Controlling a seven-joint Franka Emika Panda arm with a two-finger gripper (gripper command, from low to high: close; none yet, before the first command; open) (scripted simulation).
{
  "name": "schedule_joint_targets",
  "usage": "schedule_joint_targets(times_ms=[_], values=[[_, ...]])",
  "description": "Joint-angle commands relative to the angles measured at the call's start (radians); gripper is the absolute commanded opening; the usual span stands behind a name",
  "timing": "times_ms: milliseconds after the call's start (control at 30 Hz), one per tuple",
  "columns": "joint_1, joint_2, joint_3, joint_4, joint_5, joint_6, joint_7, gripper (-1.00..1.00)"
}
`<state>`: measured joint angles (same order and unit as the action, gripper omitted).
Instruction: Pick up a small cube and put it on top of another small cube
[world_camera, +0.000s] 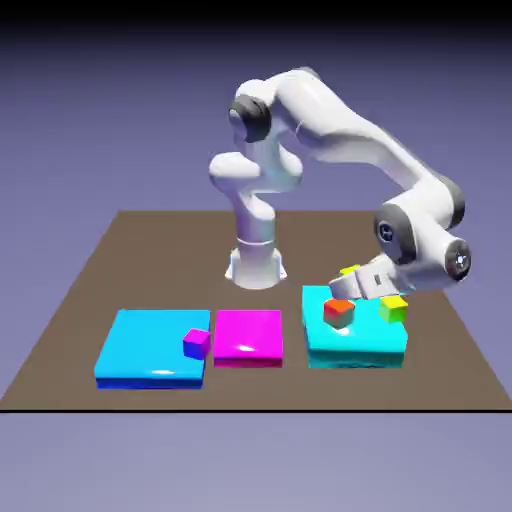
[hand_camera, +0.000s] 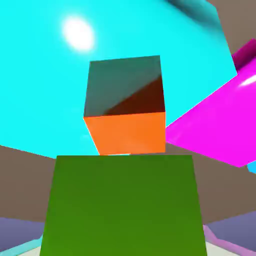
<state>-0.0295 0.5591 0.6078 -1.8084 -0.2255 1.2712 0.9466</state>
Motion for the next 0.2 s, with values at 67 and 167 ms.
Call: schedule_joint_targets(times_ms=[67,167], values=[[-0.021,-0.02,-0.001,-0.1,-0.004,0.078,-0.001,-1.0],[-0.013,-0.013,0.0,-0.063,-0.003,0.05,-0.001,1.0]])
